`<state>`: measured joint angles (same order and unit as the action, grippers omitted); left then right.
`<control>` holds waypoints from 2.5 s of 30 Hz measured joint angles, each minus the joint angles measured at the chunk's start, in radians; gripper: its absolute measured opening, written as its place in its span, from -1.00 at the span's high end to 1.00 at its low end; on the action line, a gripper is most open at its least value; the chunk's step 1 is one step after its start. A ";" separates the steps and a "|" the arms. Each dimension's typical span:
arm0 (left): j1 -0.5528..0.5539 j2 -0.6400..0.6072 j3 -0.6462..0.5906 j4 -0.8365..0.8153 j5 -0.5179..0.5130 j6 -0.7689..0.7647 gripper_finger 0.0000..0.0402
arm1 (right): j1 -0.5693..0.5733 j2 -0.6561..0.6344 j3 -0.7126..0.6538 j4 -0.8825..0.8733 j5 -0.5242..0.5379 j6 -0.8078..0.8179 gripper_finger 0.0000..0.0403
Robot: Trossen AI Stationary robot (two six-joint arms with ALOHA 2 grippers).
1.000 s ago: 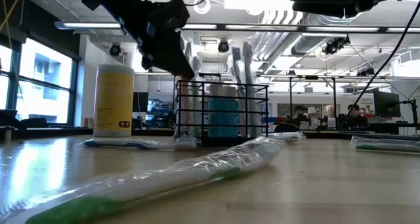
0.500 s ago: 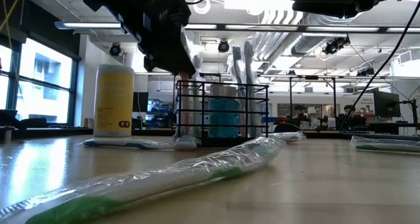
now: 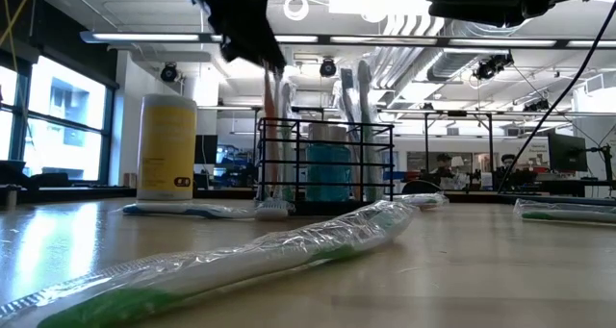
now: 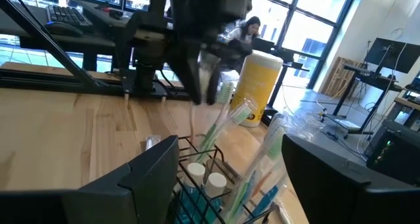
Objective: Pick & Place toothbrushing station
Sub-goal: Put the orange toothbrush into the wire organizer, then put the blue toothbrush into the wire organizer
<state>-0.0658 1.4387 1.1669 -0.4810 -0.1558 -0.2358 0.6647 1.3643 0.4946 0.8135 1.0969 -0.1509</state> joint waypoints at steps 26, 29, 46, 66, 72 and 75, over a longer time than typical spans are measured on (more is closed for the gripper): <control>0.000 0.065 0.010 0.002 -0.041 0.006 0.56 | 0.000 0.001 0.000 -0.022 -0.004 0.049 -0.30; 0.000 0.060 0.013 0.016 -0.042 0.034 0.56 | 0.000 0.001 -0.001 -0.028 -0.004 0.050 -0.30; 0.000 0.056 0.057 0.153 -0.041 0.191 0.56 | 0.000 0.001 -0.001 -0.040 -0.004 0.054 -0.30; -0.394 0.003 0.044 -0.097 -0.088 0.407 0.56 | 0.000 0.001 0.000 -0.075 -0.008 0.102 -0.30; -0.356 0.022 -0.064 -0.129 -0.120 0.293 0.56 | -0.006 0.001 0.000 -0.066 -0.031 0.106 -0.30; -0.315 0.034 -0.114 -0.085 -0.122 0.336 0.56 | -0.006 0.001 0.000 -0.061 -0.030 0.106 -0.30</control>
<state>-0.3808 1.4727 1.0532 -0.5659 -0.2782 0.1005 0.6582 1.3651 0.4942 0.7525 1.0668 -0.0452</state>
